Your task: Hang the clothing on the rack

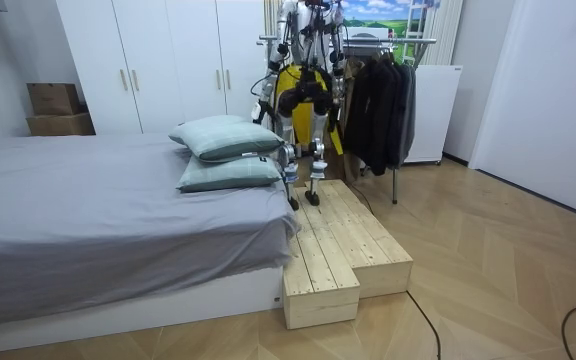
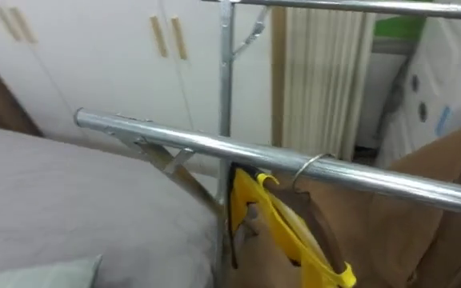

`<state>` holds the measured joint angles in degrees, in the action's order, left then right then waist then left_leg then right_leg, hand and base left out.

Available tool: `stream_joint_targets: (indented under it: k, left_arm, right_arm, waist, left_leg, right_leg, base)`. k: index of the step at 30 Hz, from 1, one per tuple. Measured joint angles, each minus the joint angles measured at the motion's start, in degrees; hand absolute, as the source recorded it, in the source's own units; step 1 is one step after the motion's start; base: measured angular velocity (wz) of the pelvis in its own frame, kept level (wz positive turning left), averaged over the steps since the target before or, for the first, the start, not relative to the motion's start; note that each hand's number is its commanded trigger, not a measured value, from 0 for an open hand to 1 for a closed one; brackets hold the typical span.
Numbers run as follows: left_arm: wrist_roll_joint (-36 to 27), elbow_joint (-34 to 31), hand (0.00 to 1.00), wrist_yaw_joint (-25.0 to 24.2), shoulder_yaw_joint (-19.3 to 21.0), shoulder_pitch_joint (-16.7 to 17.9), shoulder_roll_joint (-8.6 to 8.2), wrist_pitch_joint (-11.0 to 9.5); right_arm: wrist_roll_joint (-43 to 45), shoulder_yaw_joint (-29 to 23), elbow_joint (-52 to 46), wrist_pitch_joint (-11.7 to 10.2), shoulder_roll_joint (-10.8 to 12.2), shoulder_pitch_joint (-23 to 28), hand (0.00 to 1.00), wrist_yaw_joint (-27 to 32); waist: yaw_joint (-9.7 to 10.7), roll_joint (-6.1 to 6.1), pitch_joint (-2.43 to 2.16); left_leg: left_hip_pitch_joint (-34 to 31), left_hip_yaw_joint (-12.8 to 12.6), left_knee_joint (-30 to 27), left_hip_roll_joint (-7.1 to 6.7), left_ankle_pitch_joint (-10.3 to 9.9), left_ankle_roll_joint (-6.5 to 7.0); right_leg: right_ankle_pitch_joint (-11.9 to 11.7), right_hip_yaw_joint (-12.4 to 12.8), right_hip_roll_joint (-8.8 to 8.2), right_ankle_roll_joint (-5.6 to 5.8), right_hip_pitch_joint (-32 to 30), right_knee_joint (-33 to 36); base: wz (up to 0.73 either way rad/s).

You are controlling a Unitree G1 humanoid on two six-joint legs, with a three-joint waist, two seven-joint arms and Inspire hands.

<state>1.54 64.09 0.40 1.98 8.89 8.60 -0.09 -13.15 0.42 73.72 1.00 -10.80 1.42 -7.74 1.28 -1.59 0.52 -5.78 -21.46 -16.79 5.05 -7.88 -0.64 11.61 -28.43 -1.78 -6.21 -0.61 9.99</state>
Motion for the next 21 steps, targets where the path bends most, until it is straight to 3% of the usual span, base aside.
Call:
stream_joint_targets:
  k: [2,5,11,12,13,16,18,20,21]
  left_arm:
    - [0.29,-0.07,0.0,-0.57,0.0,-0.1,0.67,0.54]
    - [0.3,0.01,0.0,-1.19,0.1,0.28,1.67,1.86]
    - [0.29,0.14,0.0,-1.11,0.19,0.7,1.19,2.47]
    - [0.28,0.24,0.0,-1.08,0.28,0.71,1.23,2.47]
    - [0.28,0.24,0.0,-1.02,0.6,0.66,1.28,2.23]
    - [0.27,0.41,0.0,-0.94,0.55,0.7,1.44,2.1]
    - [0.29,0.42,0.0,-0.96,0.54,0.71,1.39,2.1]
    - [0.34,0.76,0.0,-0.96,0.08,0.74,1.47,2.11]
    - [0.38,0.79,0.0,-0.96,0.05,0.69,1.58,2.11]
  right_arm:
    - [1.75,-0.01,-0.32,0.56,-0.03,-0.2,0.0,0.67]
    - [2.77,-0.01,-0.97,1.72,-0.15,-0.38,0.0,0.72]
    - [2.25,0.39,-0.74,1.59,0.08,-0.76,0.0,0.25]
    - [2.19,0.61,-0.71,1.59,0.12,-0.69,0.0,0.21]
    - [2.06,0.74,-0.73,1.55,0.13,-0.18,0.0,0.15]
    - [1.49,1.29,-0.73,1.58,0.14,0.24,0.0,0.21]
    - [0.75,1.41,-0.72,1.6,0.12,0.37,0.0,0.43]
    - [-0.43,1.58,-0.8,1.58,0.22,1.12,0.0,0.74]
    - [-0.55,1.53,-0.78,1.59,0.32,1.25,0.0,0.76]
  waist:
    - [-0.04,0.0,0.01]
    - [-0.16,0.19,0.03]
    - [-0.61,1.14,0.03]
    - [-0.97,1.47,0.01]
    - [-1.84,1.81,-0.19]
    - [-2.0,2.08,-0.76]
    - [-1.94,2.02,-0.8]
    - [-0.89,1.92,-0.91]
    - [-0.36,2.02,-0.86]
  left_leg:
    - [0.36,-5.76,-6.14,2.46,-2.95,0.34]
    - [2.76,-10.04,-7.8,4.58,-5.1,-0.57]
    - [7.25,-9.62,2.74,1.62,-5.61,-1.37]
    - [7.49,-9.6,3.38,1.37,-5.34,-1.71]
    - [7.48,-9.54,4.14,1.27,-5.26,-1.72]
    - [7.52,-8.16,5.08,1.35,-5.25,-1.59]
    - [7.6,-7.85,5.12,1.17,-5.07,-1.27]
    - [7.65,-5.48,5.11,0.78,-4.57,-0.07]
    - [7.64,-4.51,5.1,0.47,-4.37,0.27]
  right_leg:
    - [1.33,-6.5,-0.8,0.18,0.2,1.08]
    - [2.42,-13.56,-1.1,0.24,0.13,1.81]
    - [2.83,-22.07,-1.63,0.94,0.38,2.48]
    - [3.0,-22.31,-2.02,1.25,0.36,3.04]
    - [3.07,-22.68,-2.43,2.21,0.41,3.76]
    - [1.87,-22.92,-2.54,4.42,0.9,3.92]
    - [1.38,-21.7,-3.05,4.68,0.86,4.71]
    - [0.78,-16.01,-3.9,5.44,1.09,6.61]
    - [0.78,-14.5,-4.13,5.44,1.28,6.95]
  base:
    - [1.51]
    - [1.39]
    - [0.83]
    - [0.23]
    - [0.15]
    - [0.16]
    - [0.14]
    - [0.53]
    - [0.86]
